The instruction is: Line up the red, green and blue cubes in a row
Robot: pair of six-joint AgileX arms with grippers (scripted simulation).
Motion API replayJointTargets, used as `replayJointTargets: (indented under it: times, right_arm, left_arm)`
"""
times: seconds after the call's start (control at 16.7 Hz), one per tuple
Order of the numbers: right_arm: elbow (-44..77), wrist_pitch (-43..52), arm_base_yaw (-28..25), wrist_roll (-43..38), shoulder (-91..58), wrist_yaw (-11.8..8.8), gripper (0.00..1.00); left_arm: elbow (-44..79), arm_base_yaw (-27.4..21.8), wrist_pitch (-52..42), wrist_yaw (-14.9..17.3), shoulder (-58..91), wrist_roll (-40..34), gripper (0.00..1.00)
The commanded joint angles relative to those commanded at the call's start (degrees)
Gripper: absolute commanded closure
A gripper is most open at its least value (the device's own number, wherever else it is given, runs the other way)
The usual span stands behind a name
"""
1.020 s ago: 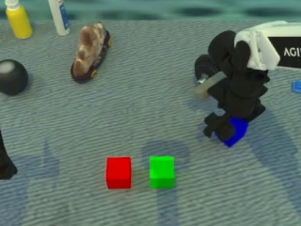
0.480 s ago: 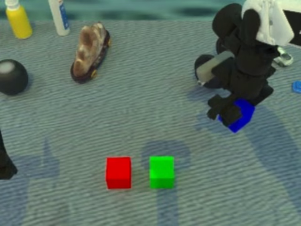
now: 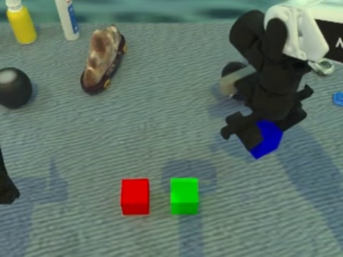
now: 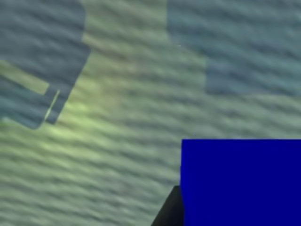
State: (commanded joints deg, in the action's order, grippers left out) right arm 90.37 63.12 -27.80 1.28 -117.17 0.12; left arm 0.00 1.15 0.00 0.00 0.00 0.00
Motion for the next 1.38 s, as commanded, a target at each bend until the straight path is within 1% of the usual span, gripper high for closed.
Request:
replayJointTargets:
  times: [0.42, 0.6, 0.72, 1.08, 1.2, 1.38]
  right_arm:
    - [-7.5, 0.0, -8.1, -30.3, 6.6, 0.0, 1.00]
    - [-10.0, -0.4, -10.7, -38.6, 9.2, 0.1, 1.00]
    - [-10.8, -0.6, -11.6, -41.0, 10.3, 0.1, 1.00]
    - [-10.9, -0.8, -11.4, -41.3, 10.1, 0.0, 1.00]
    - [-12.4, -3.0, -11.4, -41.4, 9.4, 0.1, 1.00]
    - [-16.4, -9.6, -11.5, -41.6, 7.3, 0.1, 1.00]
  left_arm:
    - [0.0, 0.0, 0.0, 0.0, 0.0, 0.0, 0.00]
    - [0.0, 0.0, 0.0, 0.0, 0.0, 0.0, 0.00]
    - [0.0, 0.0, 0.0, 0.0, 0.0, 0.0, 0.00]
    - [0.0, 0.0, 0.0, 0.0, 0.0, 0.0, 0.00]
    - [0.0, 0.0, 0.0, 0.0, 0.0, 0.0, 0.00]
    - [0.0, 0.0, 0.0, 0.0, 0.0, 0.0, 0.00]
